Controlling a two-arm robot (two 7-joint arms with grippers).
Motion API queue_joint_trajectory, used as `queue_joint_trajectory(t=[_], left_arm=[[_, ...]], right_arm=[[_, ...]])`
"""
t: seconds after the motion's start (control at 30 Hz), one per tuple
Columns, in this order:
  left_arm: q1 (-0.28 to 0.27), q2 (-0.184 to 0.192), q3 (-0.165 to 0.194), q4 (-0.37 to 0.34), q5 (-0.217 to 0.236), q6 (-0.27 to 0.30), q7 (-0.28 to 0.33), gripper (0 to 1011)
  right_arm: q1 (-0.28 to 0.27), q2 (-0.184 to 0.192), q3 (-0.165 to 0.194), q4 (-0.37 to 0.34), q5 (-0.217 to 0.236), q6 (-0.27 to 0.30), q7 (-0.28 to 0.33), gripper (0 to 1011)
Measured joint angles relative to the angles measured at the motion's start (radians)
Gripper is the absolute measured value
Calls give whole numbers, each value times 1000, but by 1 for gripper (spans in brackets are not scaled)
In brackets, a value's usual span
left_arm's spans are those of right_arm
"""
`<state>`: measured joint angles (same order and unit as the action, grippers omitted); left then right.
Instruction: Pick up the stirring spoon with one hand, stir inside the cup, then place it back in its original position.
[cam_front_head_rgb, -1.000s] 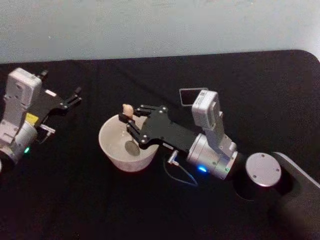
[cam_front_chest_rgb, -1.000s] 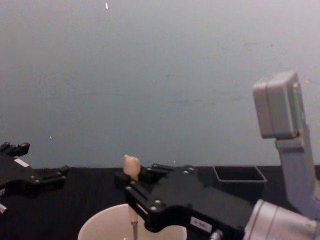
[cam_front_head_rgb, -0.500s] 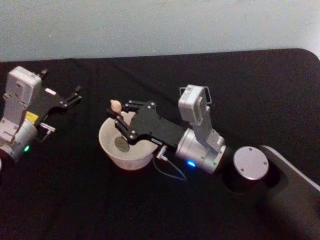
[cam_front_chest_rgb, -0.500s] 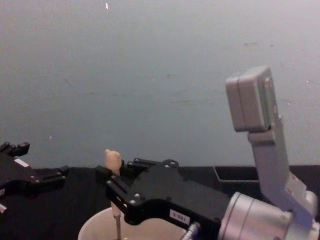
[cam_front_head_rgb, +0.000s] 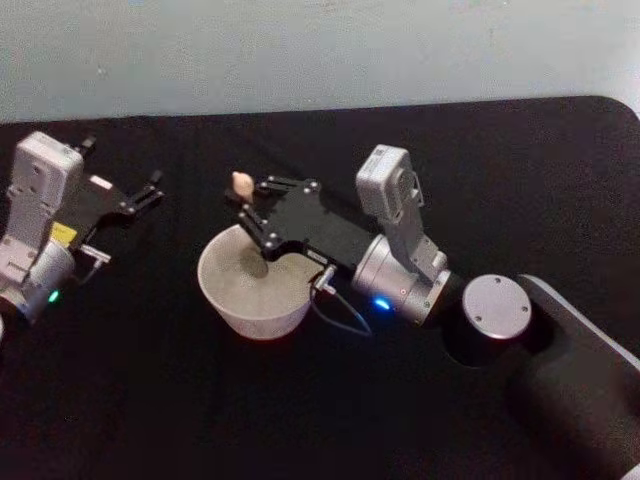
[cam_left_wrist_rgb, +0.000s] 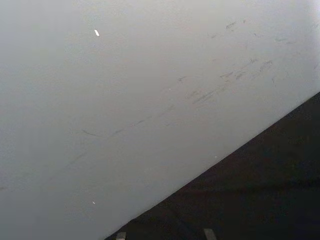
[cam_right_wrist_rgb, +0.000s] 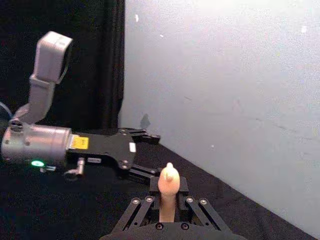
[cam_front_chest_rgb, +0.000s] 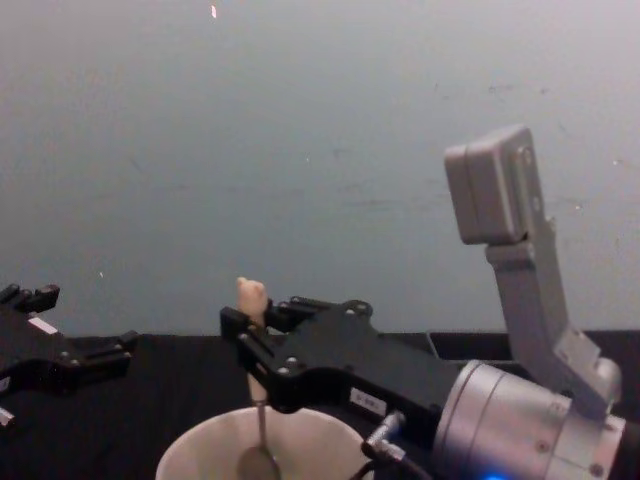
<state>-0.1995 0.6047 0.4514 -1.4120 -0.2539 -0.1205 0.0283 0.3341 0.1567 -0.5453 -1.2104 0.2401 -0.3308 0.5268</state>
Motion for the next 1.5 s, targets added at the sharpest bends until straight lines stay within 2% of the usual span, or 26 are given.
queue_joint_trajectory(t=[0.2,0.43,0.73,1.03,1.37,1.5], left_arm=[[0,0,0,0,0,0,0,1001],[0,0,0,0,0,0,0,1001],[0,0,0,0,0,0,0,1001],[0,0,0,0,0,0,0,1001],[0,0,0,0,0,0,0,1001],[0,0,0,0,0,0,0,1001]], right_arm=[[-3,8,15,4,-1,-1,-6,200],[-31,32,29,-25,6,9,-1,199],[-64,53,31,-69,20,22,10,198],[-72,61,36,-106,28,30,9,198],[-82,99,65,-225,71,59,14,197],[-90,123,84,-285,106,77,19,197]])
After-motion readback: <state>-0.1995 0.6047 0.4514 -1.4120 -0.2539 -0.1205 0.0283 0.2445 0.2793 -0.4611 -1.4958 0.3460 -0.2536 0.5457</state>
